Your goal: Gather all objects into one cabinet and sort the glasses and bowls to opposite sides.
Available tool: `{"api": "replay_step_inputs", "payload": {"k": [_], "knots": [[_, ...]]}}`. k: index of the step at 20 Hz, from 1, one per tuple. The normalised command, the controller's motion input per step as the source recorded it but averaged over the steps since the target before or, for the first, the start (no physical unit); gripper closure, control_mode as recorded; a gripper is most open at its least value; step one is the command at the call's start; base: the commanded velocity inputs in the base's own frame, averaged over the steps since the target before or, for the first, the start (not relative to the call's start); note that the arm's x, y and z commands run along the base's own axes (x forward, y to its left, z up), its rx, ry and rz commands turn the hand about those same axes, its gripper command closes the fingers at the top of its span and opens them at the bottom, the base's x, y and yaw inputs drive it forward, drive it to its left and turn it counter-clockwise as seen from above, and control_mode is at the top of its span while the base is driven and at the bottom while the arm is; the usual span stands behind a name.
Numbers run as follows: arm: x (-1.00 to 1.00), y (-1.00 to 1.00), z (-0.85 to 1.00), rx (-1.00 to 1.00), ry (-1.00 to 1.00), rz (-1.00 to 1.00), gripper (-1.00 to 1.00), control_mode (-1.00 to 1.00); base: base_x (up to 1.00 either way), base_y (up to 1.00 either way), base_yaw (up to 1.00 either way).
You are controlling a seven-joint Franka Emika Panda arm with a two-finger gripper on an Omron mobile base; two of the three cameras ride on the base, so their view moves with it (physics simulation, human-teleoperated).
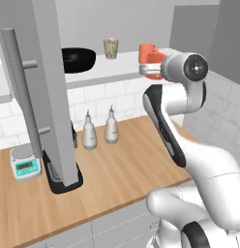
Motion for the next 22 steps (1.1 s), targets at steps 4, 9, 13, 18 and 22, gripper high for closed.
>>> {"api": "replay_step_inputs", "payload": {"k": [4, 9, 13, 18, 22], "knots": [[0.68, 0.00, 0.00, -0.01, 0.04, -0.13, 1.00, -1.00, 0.00, 0.00, 0.00], [0.59, -0.05, -0.04, 0.00, 0.00, -0.02, 1.00, -1.00, 0.00, 0.00, 0.00], [0.58, -0.30, -0.19, 0.00, 0.01, 0.02, 1.00, -1.00, 0.00, 0.00, 0.00], [0.39, -0.04, -0.17, 0.00, 0.00, 0.02, 1.00, -1.00, 0.00, 0.00, 0.00], [0.22, 0.00, 0.00, 0.00, 0.00, 0.01, 1.00, -1.00, 0.00, 0.00, 0.00]]}}
